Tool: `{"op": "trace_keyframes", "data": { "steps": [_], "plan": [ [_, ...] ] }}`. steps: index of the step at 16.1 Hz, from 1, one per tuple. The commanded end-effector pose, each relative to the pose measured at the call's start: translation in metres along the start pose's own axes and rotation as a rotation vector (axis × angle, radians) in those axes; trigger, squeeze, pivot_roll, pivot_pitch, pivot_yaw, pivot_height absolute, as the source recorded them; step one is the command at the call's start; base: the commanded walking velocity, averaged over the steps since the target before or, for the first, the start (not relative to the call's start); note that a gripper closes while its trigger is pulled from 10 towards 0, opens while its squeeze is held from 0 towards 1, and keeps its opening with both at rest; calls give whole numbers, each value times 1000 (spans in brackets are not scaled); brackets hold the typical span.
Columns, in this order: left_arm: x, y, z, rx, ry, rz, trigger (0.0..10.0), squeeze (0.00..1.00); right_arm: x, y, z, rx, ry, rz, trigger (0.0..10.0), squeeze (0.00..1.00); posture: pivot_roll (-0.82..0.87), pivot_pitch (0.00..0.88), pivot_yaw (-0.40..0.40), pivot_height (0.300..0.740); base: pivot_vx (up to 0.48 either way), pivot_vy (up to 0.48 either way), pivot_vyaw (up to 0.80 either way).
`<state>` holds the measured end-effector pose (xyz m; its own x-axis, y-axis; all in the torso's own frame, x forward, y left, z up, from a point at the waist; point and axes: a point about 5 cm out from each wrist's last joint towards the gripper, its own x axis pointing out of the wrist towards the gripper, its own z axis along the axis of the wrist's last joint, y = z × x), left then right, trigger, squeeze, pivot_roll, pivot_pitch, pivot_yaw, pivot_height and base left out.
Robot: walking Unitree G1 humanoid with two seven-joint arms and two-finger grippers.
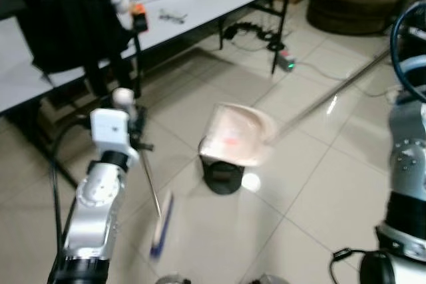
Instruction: Sweep floor
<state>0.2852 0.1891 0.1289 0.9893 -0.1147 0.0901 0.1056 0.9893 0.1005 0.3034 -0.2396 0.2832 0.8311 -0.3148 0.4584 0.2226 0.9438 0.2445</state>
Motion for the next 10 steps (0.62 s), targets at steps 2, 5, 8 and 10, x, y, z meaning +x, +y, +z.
{"op": "trace_keyframes", "data": {
  "steps": [2, 5, 8, 10],
  "plan": [
    [-2, -8, 3, -1, -13, -100, 10000, 0, 2, -12, 16, -71, -83, -54, 10000, 0, -93, 43, 34, 740, 0, 0, -800],
    [-5, -14, 1, -8, 7, -171, 10000, 0, 1, -33, 17, -193, -73, -126, 10000, 0, -99, 53, 33, 740, 0, -100, -771],
    [-4, -14, 2, -4, 5, -174, 10000, 0, -7, -41, -12, -303, 92, -147, 10000, 0, -100, 60, 30, 740, 0, -350, 0],
    [-3, -14, 2, -9, 2, -171, 10000, 0, -19, -46, -31, -334, 181, -181, 10000, 0, -100, 62, 30, 740, 0, -362, 0]
  ]
}}
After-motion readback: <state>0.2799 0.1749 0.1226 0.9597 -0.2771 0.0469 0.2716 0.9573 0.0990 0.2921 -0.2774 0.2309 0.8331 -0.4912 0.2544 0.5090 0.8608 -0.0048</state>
